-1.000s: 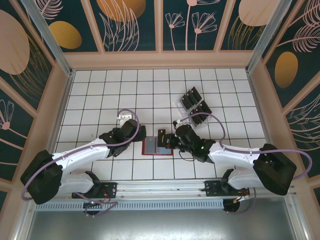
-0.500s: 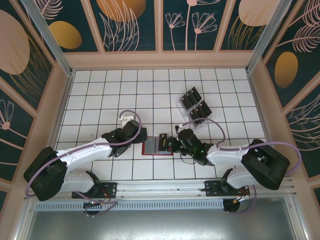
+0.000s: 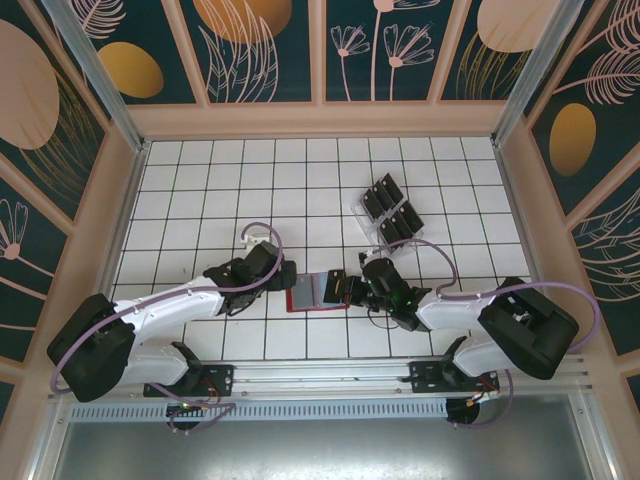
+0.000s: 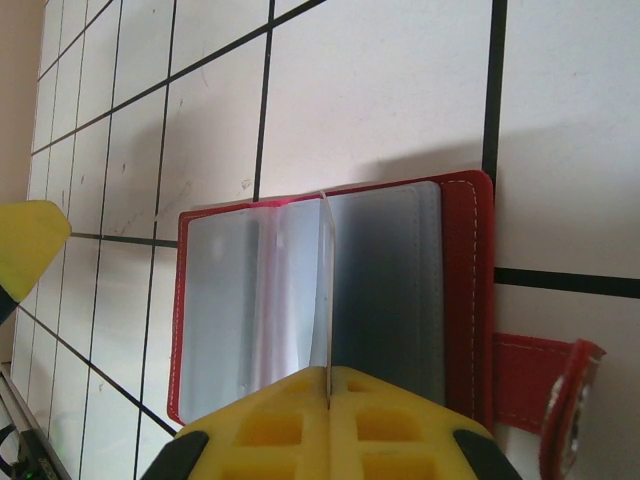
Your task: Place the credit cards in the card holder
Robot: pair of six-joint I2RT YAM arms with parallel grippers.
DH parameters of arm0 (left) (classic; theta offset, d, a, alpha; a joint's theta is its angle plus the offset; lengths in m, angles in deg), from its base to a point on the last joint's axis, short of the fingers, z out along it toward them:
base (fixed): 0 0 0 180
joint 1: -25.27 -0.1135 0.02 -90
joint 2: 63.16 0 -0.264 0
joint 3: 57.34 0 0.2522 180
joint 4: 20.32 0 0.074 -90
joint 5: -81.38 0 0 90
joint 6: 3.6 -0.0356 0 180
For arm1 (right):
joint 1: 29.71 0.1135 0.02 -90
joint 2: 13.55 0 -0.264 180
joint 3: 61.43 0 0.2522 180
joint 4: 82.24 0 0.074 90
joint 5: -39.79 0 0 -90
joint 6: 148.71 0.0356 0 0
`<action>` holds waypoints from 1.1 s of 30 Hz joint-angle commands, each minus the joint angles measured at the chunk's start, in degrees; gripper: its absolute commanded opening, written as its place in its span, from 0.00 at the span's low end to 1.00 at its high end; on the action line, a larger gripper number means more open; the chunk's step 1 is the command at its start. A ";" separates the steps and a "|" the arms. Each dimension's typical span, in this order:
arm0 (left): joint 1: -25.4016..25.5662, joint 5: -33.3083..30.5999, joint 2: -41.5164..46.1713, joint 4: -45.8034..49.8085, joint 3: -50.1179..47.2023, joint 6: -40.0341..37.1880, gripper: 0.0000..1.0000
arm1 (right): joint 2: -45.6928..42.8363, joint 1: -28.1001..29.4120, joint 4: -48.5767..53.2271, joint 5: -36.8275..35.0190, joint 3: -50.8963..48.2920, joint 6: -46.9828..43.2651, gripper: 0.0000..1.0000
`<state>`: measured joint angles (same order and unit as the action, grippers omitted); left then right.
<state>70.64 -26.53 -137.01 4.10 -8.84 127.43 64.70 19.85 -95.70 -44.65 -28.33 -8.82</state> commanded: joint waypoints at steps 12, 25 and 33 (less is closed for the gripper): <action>6.50 -0.69 -6.50 1.35 0.94 -2.59 0.98 | -0.83 -0.23 -0.10 -0.38 -1.58 0.26 0.00; 8.53 -6.73 -10.56 4.29 0.15 1.38 0.99 | -0.84 0.19 -1.64 0.01 -2.18 1.32 0.00; 8.54 -8.41 -10.52 6.66 -0.67 2.90 0.98 | -2.77 0.19 -2.94 0.63 -1.71 0.94 0.00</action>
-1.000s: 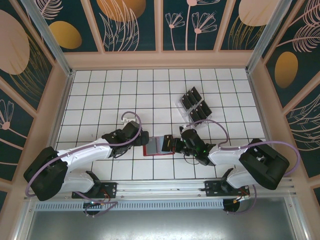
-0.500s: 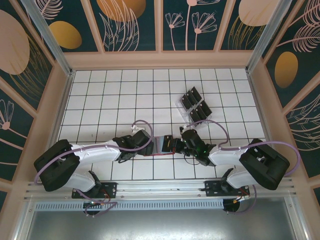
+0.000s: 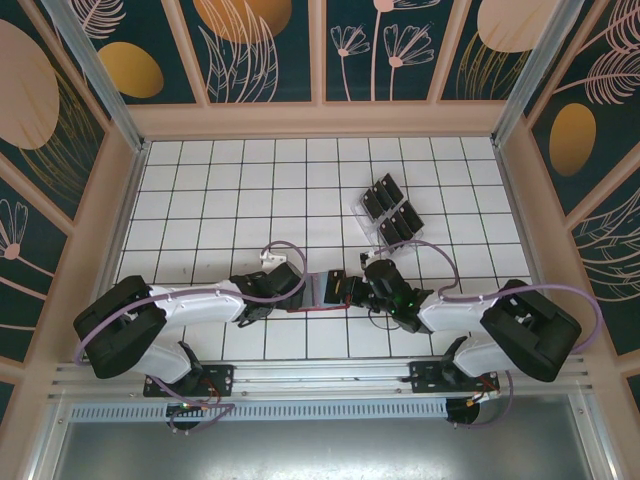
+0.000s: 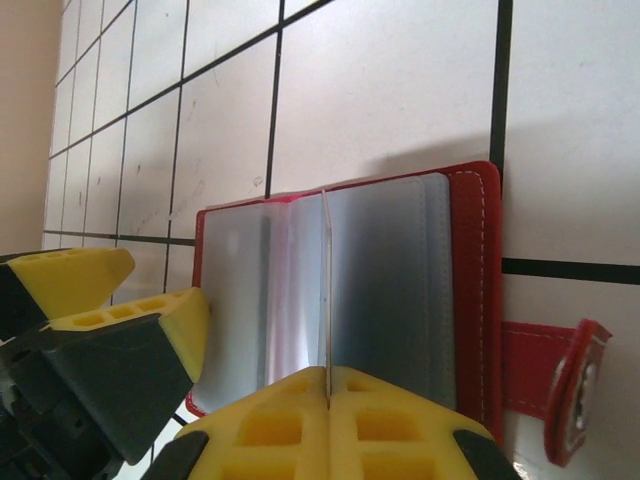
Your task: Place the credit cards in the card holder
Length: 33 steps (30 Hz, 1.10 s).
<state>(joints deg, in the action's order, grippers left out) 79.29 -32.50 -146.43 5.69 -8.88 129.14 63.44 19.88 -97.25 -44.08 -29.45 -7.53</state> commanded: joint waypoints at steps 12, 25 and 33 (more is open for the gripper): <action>-0.07 0.55 2.22 5.22 -2.02 3.02 0.99 | -0.79 0.10 -8.16 2.17 0.15 -0.90 0.00; -0.05 1.64 4.32 2.97 1.69 1.47 0.98 | 2.72 0.16 -12.55 2.39 -0.20 -1.23 0.00; 0.03 1.93 1.67 1.81 -1.22 3.62 0.98 | 4.46 0.16 -14.75 2.43 -0.61 -2.38 0.00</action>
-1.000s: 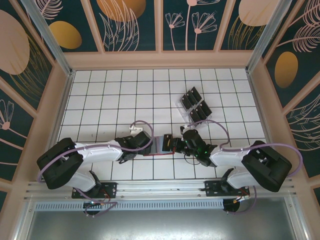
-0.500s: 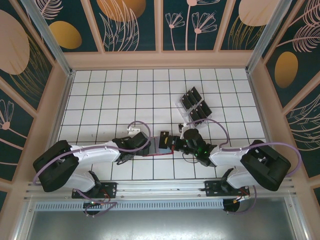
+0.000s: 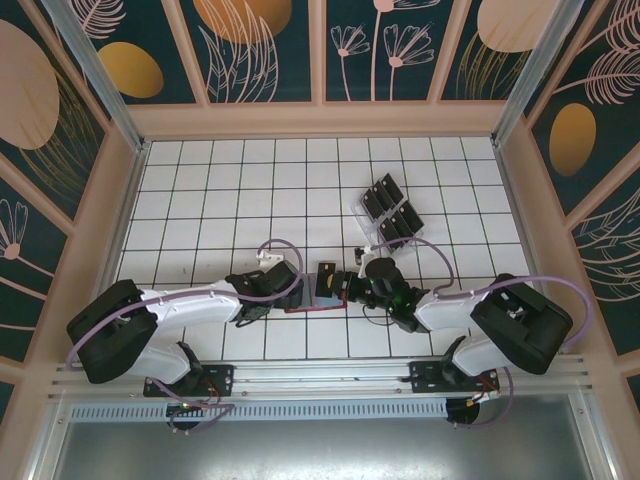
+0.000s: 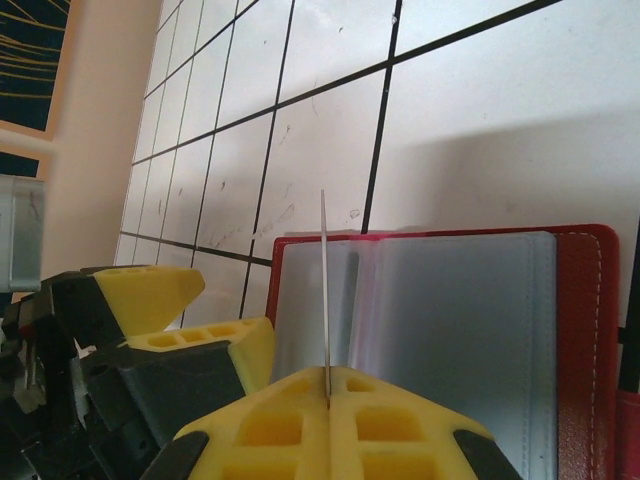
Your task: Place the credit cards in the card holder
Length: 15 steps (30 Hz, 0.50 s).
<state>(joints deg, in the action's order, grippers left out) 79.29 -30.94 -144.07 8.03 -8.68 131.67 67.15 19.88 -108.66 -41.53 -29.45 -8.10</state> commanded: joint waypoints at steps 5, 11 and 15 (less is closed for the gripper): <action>0.07 0.27 -1.01 -0.28 -3.45 2.36 0.99 | 1.93 0.10 -5.42 0.18 -0.90 -2.11 0.00; 0.04 -0.24 -1.85 0.44 -4.29 3.07 0.98 | 3.44 0.01 -7.57 0.47 -1.07 -2.42 0.00; 0.06 -0.27 -1.97 0.44 -4.44 3.39 0.99 | 4.43 -0.03 -9.04 0.54 -1.38 -2.81 0.00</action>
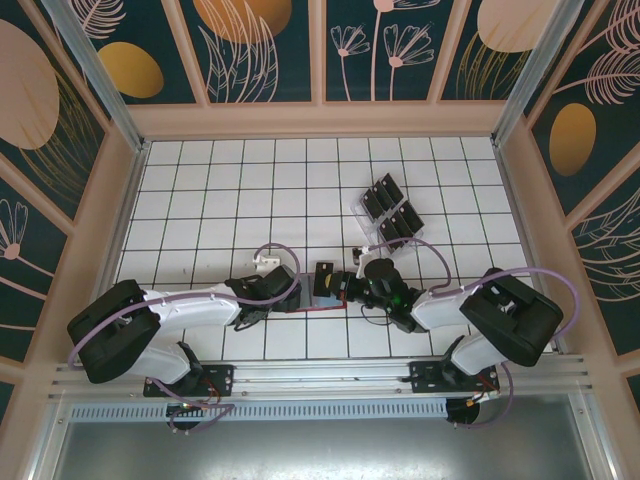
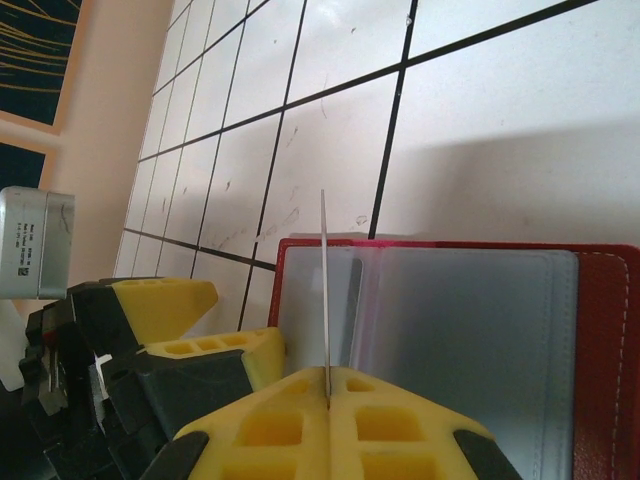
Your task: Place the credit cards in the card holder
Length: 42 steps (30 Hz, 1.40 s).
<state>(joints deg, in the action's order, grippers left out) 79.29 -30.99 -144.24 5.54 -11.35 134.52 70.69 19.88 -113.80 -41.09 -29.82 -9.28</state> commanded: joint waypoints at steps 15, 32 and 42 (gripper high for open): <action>0.12 -0.11 -1.73 2.84 -2.39 0.95 0.98 | 4.75 -0.41 -8.15 0.61 -2.10 -1.26 0.00; 0.16 -0.07 -1.30 2.49 -2.96 1.01 0.98 | 8.58 -0.43 -15.52 4.23 -3.09 2.11 0.00; 0.19 -0.56 1.50 3.79 -2.61 1.14 0.98 | 7.82 -0.32 -16.14 3.80 -4.37 4.83 0.00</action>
<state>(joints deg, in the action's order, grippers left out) 79.29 -31.60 -143.43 4.29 -12.51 135.63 78.58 19.55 -127.48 -37.37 -33.23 -5.80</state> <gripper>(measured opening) 0.985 0.046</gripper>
